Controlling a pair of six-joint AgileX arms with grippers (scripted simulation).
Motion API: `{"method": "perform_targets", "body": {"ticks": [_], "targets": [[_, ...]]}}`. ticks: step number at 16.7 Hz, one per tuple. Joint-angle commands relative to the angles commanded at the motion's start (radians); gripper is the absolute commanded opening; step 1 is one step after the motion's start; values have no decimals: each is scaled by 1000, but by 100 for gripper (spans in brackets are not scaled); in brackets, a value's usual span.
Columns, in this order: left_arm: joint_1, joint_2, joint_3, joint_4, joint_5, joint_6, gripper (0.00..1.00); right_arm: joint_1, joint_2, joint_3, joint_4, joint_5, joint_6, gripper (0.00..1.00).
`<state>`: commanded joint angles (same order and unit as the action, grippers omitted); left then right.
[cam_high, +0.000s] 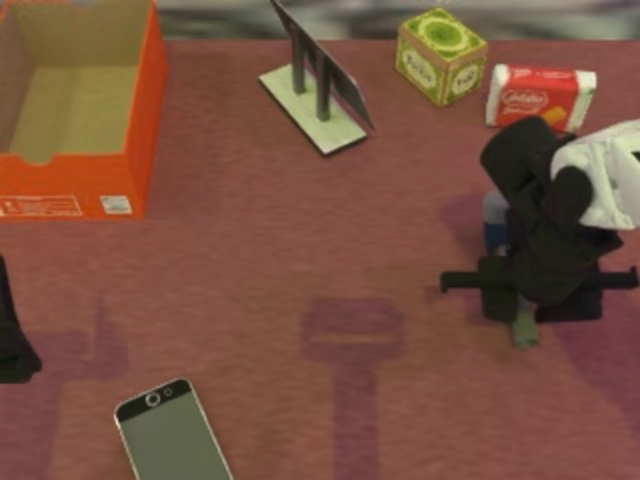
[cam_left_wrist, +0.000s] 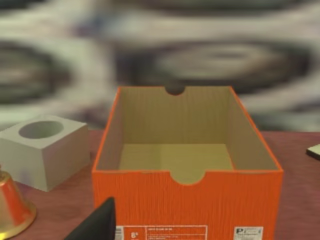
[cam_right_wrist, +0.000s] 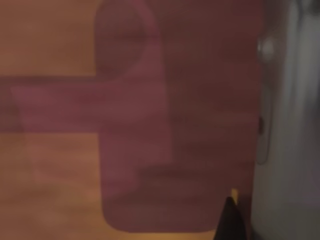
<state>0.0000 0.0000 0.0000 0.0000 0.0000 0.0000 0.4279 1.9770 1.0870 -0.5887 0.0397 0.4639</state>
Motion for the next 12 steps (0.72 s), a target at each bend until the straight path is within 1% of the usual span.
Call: {"method": "perform_targets", "body": {"ticks": [4, 5, 6, 9, 12], "targets": [[0, 0, 0, 0, 0, 0, 100, 0, 0, 0, 0, 0, 0, 0], [0, 0, 0, 0, 0, 0, 100, 0, -45, 18, -23, 25, -16, 0], [0, 0, 0, 0, 0, 0, 100, 0, -45, 18, -22, 24, -16, 0], [0, 0, 0, 0, 0, 0, 100, 3, -56, 7, 41, 5, -37, 0], [0, 0, 0, 0, 0, 0, 100, 5, -87, -25, 191, -39, -81, 0]]}}
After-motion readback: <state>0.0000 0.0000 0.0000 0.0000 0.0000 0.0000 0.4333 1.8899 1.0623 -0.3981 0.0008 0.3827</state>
